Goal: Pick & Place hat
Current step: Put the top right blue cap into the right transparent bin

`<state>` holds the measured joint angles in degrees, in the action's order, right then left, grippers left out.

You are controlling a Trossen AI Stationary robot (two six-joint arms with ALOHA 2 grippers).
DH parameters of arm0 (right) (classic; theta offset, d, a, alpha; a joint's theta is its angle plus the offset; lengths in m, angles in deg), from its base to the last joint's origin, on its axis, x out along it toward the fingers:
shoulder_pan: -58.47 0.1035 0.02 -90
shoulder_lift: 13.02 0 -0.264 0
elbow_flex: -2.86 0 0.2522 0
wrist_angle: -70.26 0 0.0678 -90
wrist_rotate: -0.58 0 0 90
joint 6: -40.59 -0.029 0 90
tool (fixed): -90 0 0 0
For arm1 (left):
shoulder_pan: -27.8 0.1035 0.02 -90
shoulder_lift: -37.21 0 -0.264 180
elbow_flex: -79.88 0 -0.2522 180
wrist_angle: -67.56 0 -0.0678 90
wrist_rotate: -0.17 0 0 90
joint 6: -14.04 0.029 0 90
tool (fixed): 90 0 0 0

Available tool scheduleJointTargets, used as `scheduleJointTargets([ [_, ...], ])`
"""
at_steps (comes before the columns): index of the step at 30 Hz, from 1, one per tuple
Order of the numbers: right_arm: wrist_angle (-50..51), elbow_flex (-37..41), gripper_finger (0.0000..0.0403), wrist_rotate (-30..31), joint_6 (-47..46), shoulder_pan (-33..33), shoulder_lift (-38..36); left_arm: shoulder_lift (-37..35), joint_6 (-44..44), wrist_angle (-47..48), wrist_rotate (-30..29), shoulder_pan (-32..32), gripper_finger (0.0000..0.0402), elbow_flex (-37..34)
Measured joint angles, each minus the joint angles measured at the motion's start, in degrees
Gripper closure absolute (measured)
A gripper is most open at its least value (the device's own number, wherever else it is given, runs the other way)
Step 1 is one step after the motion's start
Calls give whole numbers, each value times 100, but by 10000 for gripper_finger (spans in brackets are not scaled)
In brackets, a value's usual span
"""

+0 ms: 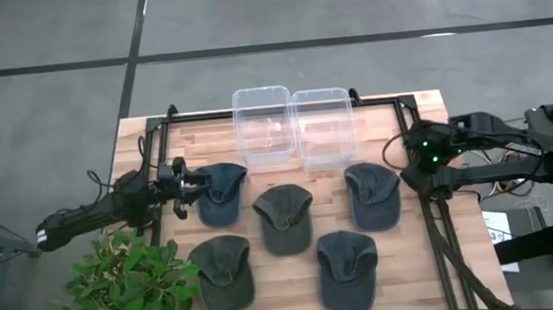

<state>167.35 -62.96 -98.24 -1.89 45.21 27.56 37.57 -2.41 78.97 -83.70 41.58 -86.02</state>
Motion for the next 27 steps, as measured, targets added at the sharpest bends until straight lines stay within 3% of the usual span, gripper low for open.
scheduleJointTargets([
  [4,-1,470,394,-120,-600,-2,-67,-1,0,0,0,0,232,0],
  [9,-159,905,394,-806,-803,-2,-232,-1,1,0,0,0,232,0],
  [14,-275,905,384,-893,-1004,-1,-274,-2,35,0,0,0,232,0],
  [27,-521,932,280,-602,-1667,-2,-106,0,41,2,0,0,232,0],
])
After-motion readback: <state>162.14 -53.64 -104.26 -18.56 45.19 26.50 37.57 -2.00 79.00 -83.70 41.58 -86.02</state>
